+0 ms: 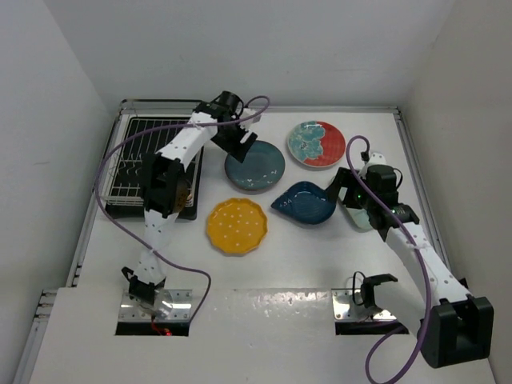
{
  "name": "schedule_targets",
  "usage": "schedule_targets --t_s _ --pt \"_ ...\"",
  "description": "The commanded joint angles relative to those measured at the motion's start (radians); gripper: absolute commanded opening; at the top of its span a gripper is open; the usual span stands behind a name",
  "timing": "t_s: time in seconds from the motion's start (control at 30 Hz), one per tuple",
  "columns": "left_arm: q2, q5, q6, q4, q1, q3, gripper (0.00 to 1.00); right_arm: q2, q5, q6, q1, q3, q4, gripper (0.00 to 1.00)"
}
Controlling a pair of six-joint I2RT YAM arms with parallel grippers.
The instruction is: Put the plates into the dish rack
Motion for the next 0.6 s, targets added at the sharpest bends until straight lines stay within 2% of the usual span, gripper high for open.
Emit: schedule_targets --t_s 0.0,0.13,0.3,0.37,0.47,0.57 --pt "0.041 0.039 -0.167 0.115 0.043 0.024 0.86 -0.005 -0.057 0.050 0.009 0.000 0.075 0.88" --pt "0.078 0.010 -0.202 0.226 0.063 -0.014 0.93 -0.005 -0.099 0.080 0.013 -0.006 0.086 0.87" --pt "0.131 0.120 -0.228 0.226 0.083 -0.128 0.93 0.000 -0.098 0.077 0.019 0.019 0.051 0.87" --pt "0.141 0.157 -0.239 0.226 0.092 -0.177 0.90 -0.006 -0.081 0.065 0.019 0.029 0.039 0.88" --pt "0.141 0.263 -0.239 0.226 0.092 -0.249 0.76 -0.040 -0.029 0.045 0.021 0.039 0.026 0.88" --pt "0.150 0.289 -0.239 0.226 0.092 -0.258 0.53 -0.064 0.007 0.028 0.022 0.043 0.026 0.89"
